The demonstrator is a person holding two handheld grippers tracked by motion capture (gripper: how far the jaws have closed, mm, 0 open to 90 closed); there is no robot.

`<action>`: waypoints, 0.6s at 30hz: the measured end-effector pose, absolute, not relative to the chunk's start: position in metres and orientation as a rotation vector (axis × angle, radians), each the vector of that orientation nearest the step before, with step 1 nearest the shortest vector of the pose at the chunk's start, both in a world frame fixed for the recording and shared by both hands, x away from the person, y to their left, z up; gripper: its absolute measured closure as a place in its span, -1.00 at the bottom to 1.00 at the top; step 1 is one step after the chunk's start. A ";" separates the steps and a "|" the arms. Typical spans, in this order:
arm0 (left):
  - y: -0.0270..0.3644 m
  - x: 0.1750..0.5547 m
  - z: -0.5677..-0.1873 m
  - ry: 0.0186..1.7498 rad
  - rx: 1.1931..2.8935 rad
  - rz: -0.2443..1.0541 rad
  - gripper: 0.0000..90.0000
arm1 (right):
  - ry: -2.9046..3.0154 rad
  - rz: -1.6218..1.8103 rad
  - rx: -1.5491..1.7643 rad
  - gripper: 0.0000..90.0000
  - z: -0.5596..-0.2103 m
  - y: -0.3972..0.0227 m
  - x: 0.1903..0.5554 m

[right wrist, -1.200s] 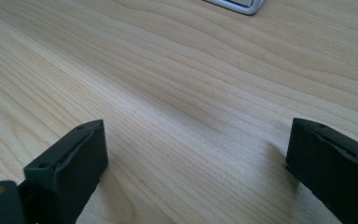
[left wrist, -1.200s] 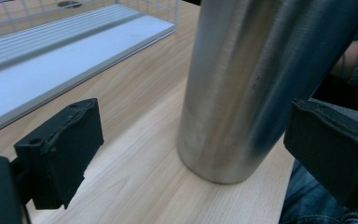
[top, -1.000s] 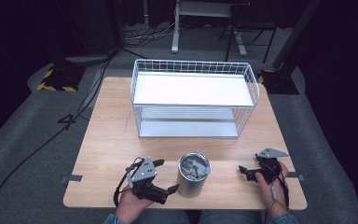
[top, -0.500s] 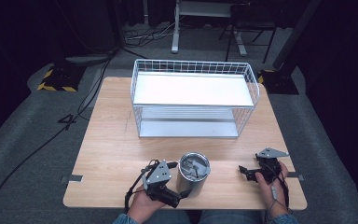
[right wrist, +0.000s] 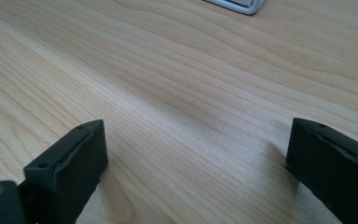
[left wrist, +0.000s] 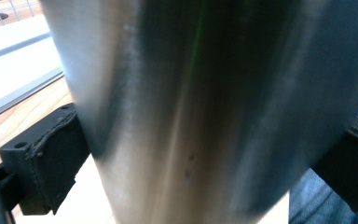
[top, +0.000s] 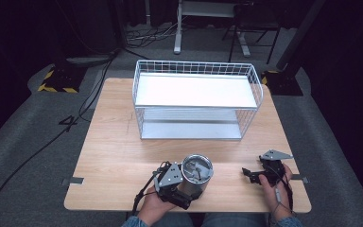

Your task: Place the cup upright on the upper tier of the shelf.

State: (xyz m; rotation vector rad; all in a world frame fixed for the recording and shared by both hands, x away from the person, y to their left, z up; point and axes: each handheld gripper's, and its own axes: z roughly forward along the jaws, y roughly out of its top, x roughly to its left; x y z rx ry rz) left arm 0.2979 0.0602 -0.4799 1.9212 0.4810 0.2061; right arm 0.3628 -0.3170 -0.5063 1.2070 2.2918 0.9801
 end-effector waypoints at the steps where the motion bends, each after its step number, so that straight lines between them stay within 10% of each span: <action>1: 0.058 0.299 -0.481 0.486 1.910 0.205 -0.98 | 2.292 0.980 1.207 -0.87 -0.506 -0.317 0.363; 18: 0.052 0.302 -0.485 0.454 1.912 0.214 -0.98 | 2.292 0.980 1.207 -0.87 -0.506 -0.317 0.363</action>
